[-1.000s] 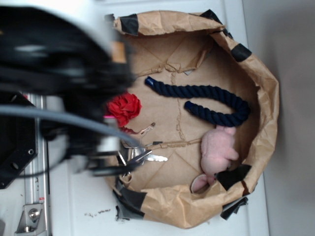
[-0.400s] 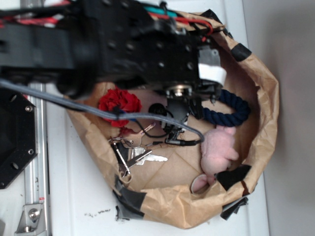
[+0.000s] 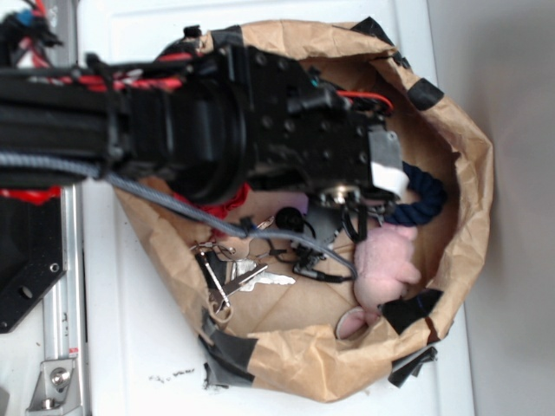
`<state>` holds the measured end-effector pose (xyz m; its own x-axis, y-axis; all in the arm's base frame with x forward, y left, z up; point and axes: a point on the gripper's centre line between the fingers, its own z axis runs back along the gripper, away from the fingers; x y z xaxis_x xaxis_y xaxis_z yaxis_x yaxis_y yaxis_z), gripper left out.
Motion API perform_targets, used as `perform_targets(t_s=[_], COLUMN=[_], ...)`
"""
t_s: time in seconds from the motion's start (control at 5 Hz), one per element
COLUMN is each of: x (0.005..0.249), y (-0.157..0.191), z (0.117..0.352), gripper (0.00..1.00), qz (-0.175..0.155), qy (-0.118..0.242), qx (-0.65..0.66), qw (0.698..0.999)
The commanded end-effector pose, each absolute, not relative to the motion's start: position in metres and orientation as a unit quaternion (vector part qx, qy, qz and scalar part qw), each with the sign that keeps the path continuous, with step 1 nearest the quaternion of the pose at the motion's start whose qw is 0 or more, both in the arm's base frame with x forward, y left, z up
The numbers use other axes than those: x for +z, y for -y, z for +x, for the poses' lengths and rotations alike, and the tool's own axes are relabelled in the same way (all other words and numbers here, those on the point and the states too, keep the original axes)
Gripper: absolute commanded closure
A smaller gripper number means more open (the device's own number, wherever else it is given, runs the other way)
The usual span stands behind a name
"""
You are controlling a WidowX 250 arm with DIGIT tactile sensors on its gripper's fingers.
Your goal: Grab the blue rope.
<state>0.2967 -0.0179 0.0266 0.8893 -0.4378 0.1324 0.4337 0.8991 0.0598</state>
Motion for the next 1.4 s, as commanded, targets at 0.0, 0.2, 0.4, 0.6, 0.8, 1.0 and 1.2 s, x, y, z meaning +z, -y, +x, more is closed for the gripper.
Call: perform_targets(t_s=[0.0, 0.2, 0.4, 0.6, 0.8, 1.0, 1.2], x=[0.036, 0.044, 0.045, 0.037, 0.024, 0.011, 0.025], y=[0.043, 0.032, 0.023, 0.007, -0.012, -0.022, -0.020], z=[0.320, 0.330, 0.328, 0.326, 0.320, 0.308, 0.281], gripper=[0.00, 0.00, 1.00, 1.00, 1.00, 1.00, 1.00], qz=[0.011, 0.005, -0.004, 0.022, 0.044, 0.044, 0.026], qy=[0.108, 0.115, 0.114, 0.092, 0.069, 0.043, 0.033], qx=[-0.264, -0.256, -0.231, -0.192, -0.149, -0.112, -0.073], qw=[0.958, 0.960, 0.966, 0.977, 0.985, 0.992, 0.996])
